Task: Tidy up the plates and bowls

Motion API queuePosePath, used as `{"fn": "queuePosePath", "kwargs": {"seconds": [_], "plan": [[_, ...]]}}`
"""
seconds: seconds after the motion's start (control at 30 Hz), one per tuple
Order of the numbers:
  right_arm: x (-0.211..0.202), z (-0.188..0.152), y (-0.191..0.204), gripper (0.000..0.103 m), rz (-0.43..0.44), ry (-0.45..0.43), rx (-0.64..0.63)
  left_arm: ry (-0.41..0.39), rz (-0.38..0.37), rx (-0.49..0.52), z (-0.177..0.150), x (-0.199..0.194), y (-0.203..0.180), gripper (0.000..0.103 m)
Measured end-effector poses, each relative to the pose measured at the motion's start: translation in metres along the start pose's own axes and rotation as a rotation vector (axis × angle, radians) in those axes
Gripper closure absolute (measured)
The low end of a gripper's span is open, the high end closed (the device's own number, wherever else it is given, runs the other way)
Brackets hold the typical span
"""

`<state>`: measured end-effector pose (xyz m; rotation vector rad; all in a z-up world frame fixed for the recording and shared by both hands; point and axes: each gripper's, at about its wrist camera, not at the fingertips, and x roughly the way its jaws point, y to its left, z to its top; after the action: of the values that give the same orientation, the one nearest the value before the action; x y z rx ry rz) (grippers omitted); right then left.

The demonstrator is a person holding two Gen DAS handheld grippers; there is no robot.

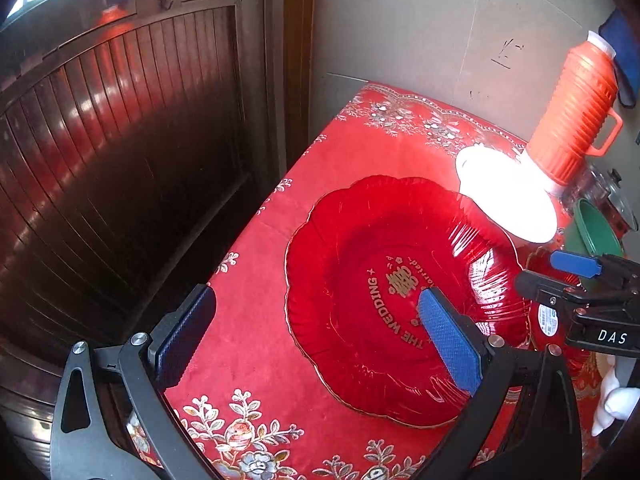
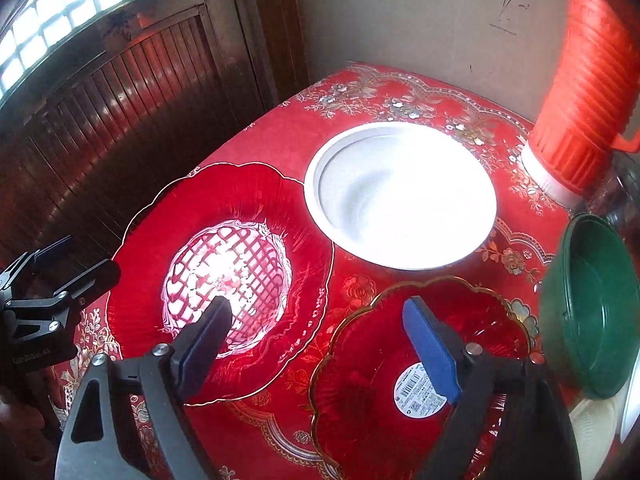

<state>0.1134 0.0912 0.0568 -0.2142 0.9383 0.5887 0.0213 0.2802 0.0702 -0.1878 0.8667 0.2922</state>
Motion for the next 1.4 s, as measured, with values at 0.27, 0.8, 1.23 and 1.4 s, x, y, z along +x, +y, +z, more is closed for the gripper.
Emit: {"fn": "queuePosePath", "kwargs": {"seconds": [0.27,0.8,1.23,1.4], "plan": [[0.021,0.01,-0.007,0.035,0.035,0.062,0.025,0.078,-0.016,0.021,0.006,0.028,-0.007,0.001],[0.04,0.016,-0.002,0.064,0.093,0.08,0.012,0.112,0.066,0.076,0.015,0.05,-0.011,0.064],[0.038,0.01,0.012,0.063,-0.031,0.025,-0.058,0.146,0.071,0.043,0.015,0.057,-0.002,0.078],[0.028,0.002,0.014,0.062,-0.011,0.015,-0.043,0.14,0.043,0.029,0.007,0.054,0.002,0.078]]}}
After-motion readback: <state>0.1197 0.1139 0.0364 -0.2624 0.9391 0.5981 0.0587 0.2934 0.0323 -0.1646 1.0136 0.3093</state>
